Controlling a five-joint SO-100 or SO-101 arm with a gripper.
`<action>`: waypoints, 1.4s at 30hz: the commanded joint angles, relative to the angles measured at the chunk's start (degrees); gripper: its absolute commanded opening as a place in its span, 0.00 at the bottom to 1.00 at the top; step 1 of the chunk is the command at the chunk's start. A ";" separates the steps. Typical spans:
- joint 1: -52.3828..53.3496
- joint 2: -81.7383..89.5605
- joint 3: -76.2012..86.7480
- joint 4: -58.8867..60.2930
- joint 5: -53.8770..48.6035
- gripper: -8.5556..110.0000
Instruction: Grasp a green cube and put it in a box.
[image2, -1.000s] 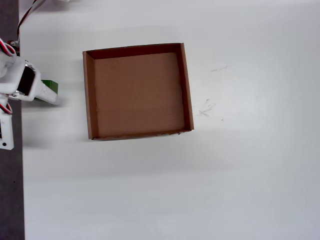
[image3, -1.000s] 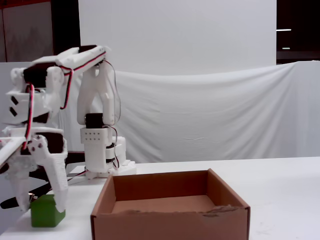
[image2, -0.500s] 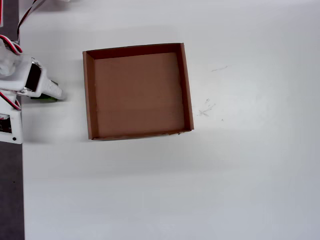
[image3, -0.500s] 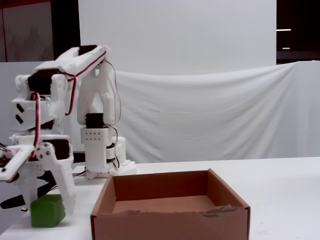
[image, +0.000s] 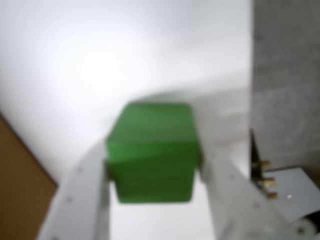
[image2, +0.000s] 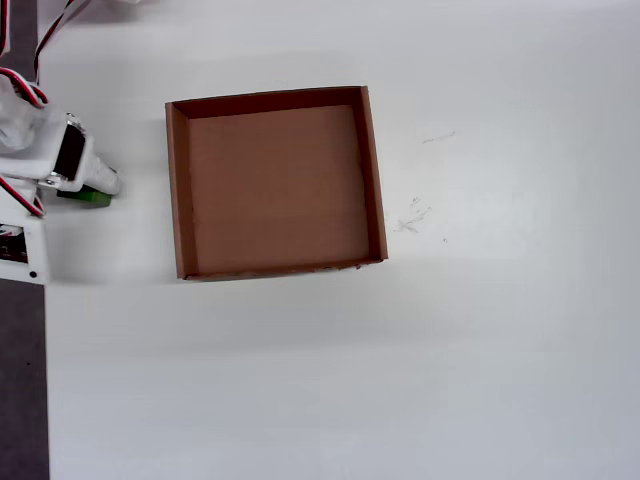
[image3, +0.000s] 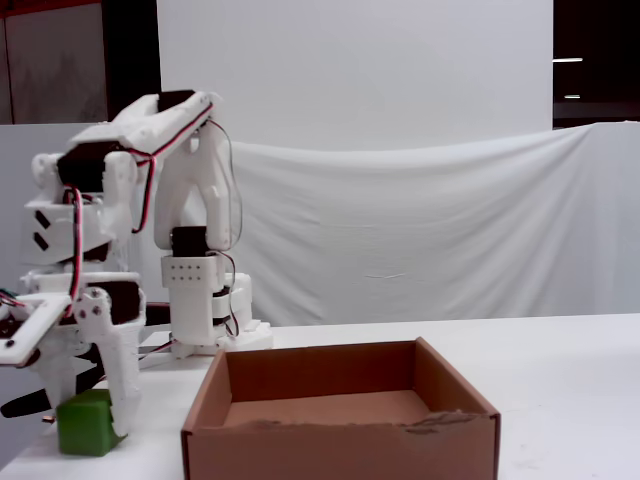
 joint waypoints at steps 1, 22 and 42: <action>-0.62 0.79 -0.26 -0.53 -1.05 0.20; -6.33 17.75 -6.33 14.06 -0.35 0.19; -27.60 19.51 -12.57 14.59 -10.46 0.20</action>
